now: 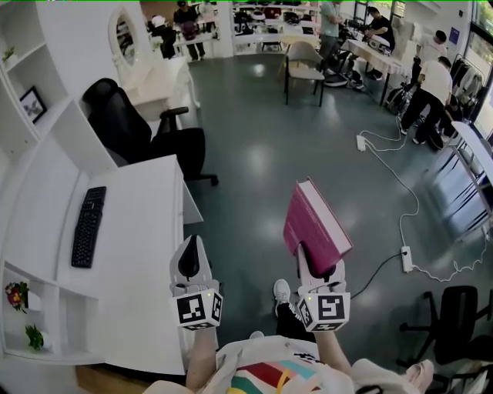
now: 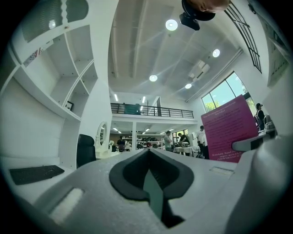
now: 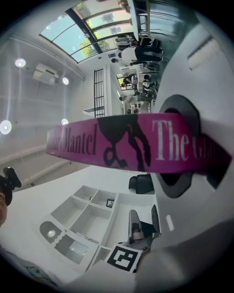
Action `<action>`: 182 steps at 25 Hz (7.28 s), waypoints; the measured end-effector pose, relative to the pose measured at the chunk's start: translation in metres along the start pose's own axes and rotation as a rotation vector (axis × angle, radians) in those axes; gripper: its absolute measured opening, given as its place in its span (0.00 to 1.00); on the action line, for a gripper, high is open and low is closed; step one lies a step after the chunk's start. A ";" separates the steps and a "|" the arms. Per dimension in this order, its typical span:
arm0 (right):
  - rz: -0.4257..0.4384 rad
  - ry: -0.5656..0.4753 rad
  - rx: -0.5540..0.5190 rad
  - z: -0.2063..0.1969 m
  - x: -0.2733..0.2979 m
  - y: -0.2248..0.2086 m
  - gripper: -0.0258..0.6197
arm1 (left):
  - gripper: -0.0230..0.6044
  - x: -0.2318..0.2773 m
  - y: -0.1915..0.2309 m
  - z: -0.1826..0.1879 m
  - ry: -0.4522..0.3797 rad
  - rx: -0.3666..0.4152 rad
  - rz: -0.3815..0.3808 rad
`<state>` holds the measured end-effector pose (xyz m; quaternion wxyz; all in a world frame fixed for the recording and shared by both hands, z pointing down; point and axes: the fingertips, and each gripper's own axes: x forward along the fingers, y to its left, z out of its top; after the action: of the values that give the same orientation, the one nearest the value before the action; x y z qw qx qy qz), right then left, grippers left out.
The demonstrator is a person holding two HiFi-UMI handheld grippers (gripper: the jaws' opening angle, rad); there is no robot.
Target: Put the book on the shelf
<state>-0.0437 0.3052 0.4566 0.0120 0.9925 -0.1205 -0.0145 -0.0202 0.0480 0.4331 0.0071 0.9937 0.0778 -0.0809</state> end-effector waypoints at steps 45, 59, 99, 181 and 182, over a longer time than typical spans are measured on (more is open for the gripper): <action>0.710 -0.065 -0.021 -0.001 0.376 0.071 0.27 | 0.03 0.199 0.129 -0.028 0.014 0.135 0.578; 1.212 -0.147 -0.006 0.044 0.400 0.319 0.27 | 0.03 0.078 0.272 0.017 -0.007 0.215 1.014; 1.675 -0.156 0.080 0.063 0.360 0.540 0.27 | 0.03 -0.022 0.340 0.086 -0.025 0.360 1.544; 1.509 -0.046 0.008 0.344 0.397 0.868 0.27 | 0.03 -0.091 0.392 0.231 -0.025 0.530 1.533; 1.508 -0.048 0.010 0.344 0.397 0.872 0.27 | 0.03 -0.094 0.392 0.231 -0.023 0.530 1.539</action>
<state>0.1226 -0.6430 0.1260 0.0114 0.6406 -0.7674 -0.0233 -0.0873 -0.3600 0.2208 -0.1741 0.7364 -0.6489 -0.0791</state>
